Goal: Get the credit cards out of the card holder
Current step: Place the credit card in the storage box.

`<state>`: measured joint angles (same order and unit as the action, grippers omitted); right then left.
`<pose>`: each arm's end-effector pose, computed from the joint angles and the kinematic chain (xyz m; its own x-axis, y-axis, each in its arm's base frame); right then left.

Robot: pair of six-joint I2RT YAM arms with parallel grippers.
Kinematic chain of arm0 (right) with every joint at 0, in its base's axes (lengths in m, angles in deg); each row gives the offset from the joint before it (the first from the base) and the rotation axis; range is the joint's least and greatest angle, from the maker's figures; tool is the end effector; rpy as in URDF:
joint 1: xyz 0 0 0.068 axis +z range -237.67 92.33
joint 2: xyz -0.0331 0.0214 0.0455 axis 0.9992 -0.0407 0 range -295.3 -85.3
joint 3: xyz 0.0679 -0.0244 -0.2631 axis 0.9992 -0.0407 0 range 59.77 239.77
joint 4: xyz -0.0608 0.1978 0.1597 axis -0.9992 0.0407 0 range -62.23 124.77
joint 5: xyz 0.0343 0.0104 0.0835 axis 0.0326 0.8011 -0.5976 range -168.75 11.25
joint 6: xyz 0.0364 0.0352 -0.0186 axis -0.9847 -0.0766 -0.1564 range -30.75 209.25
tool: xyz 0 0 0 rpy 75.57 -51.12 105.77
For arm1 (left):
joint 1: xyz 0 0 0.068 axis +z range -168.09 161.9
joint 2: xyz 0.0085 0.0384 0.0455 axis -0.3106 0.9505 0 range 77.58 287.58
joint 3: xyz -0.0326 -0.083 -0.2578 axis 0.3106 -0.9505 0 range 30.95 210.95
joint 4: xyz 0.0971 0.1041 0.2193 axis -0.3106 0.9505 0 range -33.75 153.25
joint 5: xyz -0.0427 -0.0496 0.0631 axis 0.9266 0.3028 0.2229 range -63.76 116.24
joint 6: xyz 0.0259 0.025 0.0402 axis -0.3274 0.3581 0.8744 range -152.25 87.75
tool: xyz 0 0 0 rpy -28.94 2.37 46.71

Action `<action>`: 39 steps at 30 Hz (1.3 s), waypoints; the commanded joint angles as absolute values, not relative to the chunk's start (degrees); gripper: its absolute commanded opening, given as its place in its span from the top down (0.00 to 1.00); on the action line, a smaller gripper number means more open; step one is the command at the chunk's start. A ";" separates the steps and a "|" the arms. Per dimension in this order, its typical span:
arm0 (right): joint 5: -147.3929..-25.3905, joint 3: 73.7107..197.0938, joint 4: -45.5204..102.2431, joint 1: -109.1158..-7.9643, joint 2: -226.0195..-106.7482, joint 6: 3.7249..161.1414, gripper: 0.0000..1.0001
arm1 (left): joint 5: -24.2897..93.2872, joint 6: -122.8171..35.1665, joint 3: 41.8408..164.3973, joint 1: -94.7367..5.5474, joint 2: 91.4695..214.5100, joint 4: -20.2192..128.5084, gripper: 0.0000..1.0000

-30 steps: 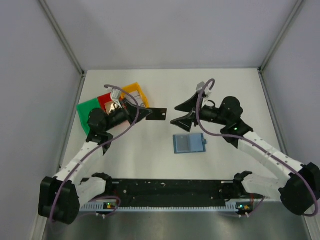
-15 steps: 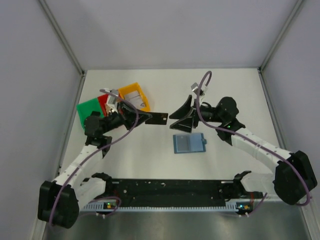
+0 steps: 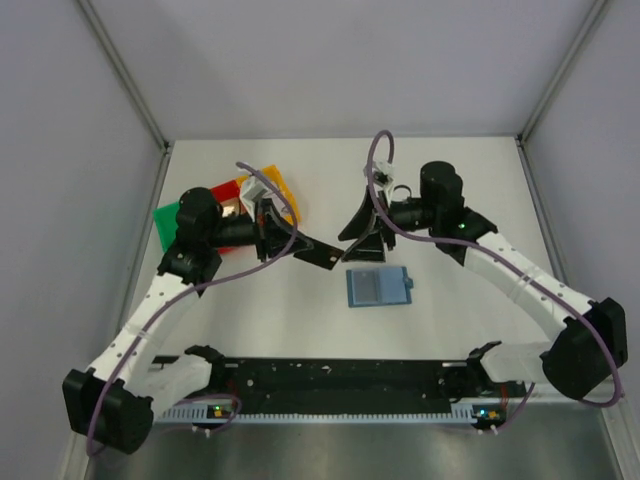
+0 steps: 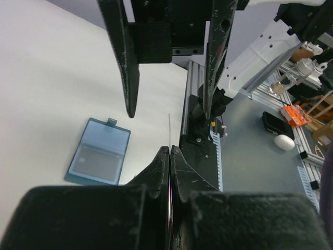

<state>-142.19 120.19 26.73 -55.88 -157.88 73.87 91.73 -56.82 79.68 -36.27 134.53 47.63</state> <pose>0.2222 0.1753 0.3550 -0.4184 -0.1197 -0.9004 -0.9029 -0.0525 0.4265 0.1950 -0.0981 0.3597 -0.4074 -0.0479 -0.9120 0.9066 0.0994 -0.4102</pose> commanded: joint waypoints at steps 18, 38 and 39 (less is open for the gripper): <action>-148.80 129.99 42.44 -49.17 -166.07 85.55 0.65 | 90.75 -28.73 95.55 -45.43 143.50 82.35 1.00; -136.25 118.69 10.46 -51.89 -162.04 62.78 1.00 | 68.31 -48.74 83.98 -40.07 128.42 63.24 0.24; -133.36 115.87 3.75 -52.50 -161.16 58.18 1.00 | 64.25 -51.99 81.08 -39.98 125.08 58.49 0.19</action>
<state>-141.27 123.10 31.89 -50.13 -166.23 76.87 79.43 -38.57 88.97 -40.82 136.30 76.72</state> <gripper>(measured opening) 0.006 0.737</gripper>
